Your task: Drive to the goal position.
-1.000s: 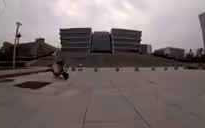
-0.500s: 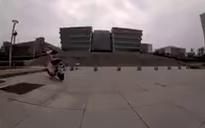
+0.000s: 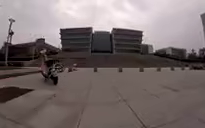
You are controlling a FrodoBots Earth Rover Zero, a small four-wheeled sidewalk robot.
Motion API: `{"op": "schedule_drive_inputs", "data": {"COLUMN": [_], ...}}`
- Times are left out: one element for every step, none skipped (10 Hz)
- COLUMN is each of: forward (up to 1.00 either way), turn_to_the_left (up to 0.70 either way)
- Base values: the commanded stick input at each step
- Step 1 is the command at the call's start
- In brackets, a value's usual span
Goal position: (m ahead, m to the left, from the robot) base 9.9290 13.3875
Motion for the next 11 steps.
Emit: {"op": "schedule_drive_inputs", "data": {"forward": [1.00, 1.00, 1.00, 1.00, 1.00, 1.00, 1.00, 1.00, 1.00, 1.00, 1.00], "turn_to_the_left": [0.00, 0.00, 0.00, 0.00, 0.00, 0.00, 0.00, 0.27, 0.27, 0.27, 0.27]}}
